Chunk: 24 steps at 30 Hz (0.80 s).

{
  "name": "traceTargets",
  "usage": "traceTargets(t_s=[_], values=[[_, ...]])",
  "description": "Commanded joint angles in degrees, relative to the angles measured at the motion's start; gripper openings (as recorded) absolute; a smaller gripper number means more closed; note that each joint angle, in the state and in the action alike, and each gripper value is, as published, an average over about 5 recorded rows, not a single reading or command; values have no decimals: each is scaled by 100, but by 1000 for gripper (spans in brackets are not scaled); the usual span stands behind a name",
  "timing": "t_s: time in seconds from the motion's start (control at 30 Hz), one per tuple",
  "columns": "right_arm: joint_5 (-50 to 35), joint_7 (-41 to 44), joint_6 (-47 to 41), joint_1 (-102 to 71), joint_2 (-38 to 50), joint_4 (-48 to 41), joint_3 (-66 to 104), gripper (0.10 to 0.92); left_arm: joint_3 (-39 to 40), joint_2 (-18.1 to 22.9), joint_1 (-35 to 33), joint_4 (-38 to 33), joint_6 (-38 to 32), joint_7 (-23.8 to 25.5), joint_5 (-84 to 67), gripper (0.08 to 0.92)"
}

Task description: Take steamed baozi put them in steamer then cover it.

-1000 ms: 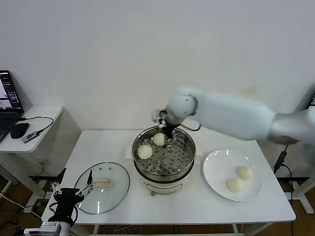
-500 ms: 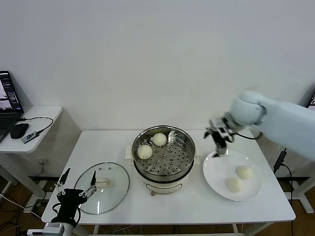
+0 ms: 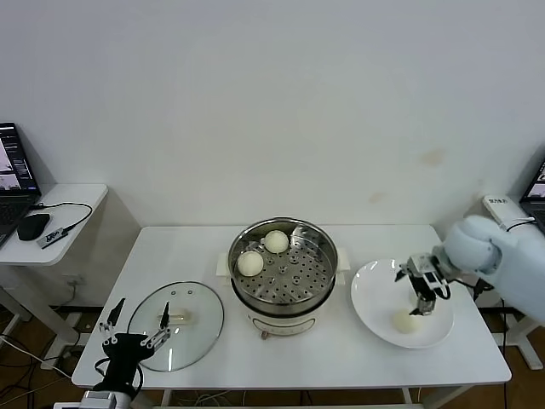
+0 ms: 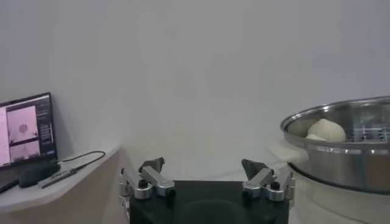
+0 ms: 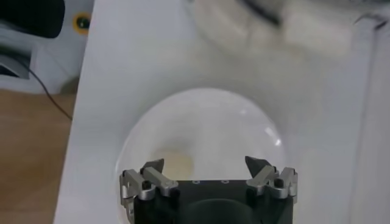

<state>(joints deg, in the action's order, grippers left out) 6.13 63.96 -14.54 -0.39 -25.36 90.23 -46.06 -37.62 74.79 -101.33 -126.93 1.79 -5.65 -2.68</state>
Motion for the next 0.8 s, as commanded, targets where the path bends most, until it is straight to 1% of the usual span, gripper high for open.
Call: traceTargets(t_s=[0.03, 0.4, 0.5, 0.8], values=[[665, -108, 154, -1349, -117, -564, 874, 823, -8, 20, -26, 12, -7, -2, 21, 823], [762, -272, 69, -1396, -692, -1045, 801, 818, -59, 46, -45, 30, -4, -3, 28, 823], [760, -294, 31, -1412, -747, -1088, 793, 790, -61, 41, -42, 33, -1, -2, 31, 823], [746, -370, -72, -1394, -788, -1135, 812, 647, -58, 42, -21, 30, -2, -6, 31, 823]])
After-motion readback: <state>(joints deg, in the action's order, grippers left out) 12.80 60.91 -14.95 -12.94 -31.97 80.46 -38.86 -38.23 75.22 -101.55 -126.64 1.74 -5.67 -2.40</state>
